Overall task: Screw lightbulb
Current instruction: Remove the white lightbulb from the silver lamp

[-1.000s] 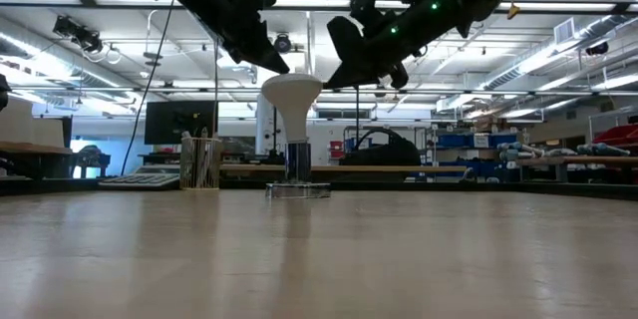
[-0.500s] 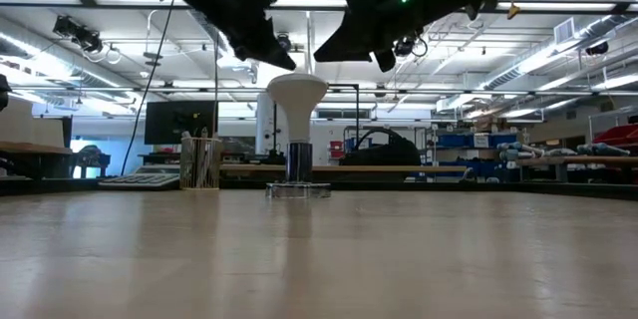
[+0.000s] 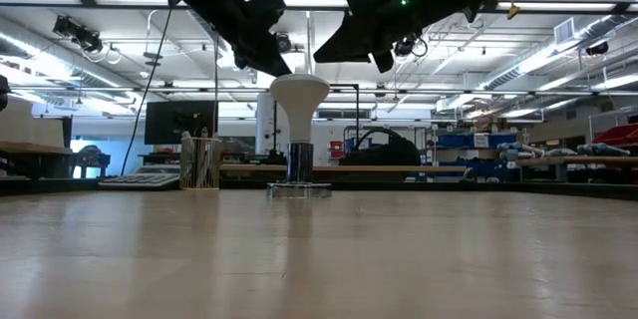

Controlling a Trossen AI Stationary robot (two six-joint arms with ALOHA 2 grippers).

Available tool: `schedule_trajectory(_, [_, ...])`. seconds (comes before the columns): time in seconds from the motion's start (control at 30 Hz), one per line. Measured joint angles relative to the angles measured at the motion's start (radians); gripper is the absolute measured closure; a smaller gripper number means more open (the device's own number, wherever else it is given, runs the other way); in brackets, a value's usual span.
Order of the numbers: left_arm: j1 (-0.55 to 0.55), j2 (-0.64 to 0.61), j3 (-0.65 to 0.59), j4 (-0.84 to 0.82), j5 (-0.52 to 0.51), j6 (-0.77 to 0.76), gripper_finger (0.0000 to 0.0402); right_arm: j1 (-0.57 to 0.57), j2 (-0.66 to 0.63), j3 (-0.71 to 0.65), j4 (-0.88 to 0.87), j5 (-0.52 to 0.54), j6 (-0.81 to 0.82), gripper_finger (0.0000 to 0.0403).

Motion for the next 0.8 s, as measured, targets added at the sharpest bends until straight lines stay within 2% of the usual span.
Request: schedule_trajectory(0.8, [0.001,0.015,0.002,0.001,0.003,0.004,0.0402,-0.071,0.001,0.000,-0.103,-0.063,0.030,0.0391])
